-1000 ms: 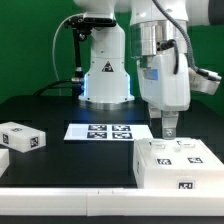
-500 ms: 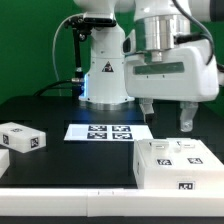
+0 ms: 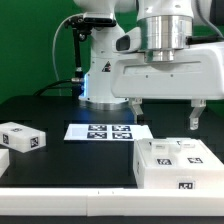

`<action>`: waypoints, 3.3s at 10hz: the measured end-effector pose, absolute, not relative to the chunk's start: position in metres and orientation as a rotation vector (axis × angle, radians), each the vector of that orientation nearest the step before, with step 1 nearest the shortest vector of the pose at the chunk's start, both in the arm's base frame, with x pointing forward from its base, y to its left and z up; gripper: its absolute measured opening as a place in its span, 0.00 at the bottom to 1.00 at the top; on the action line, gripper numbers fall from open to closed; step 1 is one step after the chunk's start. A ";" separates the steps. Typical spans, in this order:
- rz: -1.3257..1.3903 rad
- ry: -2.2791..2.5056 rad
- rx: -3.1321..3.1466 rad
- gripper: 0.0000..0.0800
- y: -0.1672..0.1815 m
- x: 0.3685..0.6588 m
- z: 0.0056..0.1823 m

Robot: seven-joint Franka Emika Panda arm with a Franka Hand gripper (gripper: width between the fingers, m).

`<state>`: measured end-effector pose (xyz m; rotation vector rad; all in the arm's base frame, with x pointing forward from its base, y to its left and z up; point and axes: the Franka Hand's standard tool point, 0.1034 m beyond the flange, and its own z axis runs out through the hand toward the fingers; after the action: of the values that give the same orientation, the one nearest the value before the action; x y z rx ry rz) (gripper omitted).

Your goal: Assemble cabinet

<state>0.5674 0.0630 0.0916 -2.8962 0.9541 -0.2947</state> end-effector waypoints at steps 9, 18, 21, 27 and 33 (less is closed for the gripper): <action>-0.364 0.303 -3.079 1.00 0.067 0.519 0.077; -0.426 -0.042 -3.149 1.00 0.070 0.509 0.064; -0.393 -0.008 -3.143 1.00 0.075 0.501 0.054; -0.382 0.061 -3.161 1.00 0.082 0.515 0.027; -0.369 0.103 -3.167 0.85 0.082 0.516 0.017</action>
Offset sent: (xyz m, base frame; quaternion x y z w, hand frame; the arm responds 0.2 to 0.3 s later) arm 0.0000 0.0000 0.0000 0.0000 0.0000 -0.1938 0.9810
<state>0.5163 0.0819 0.0173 -3.1672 0.1031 -0.3693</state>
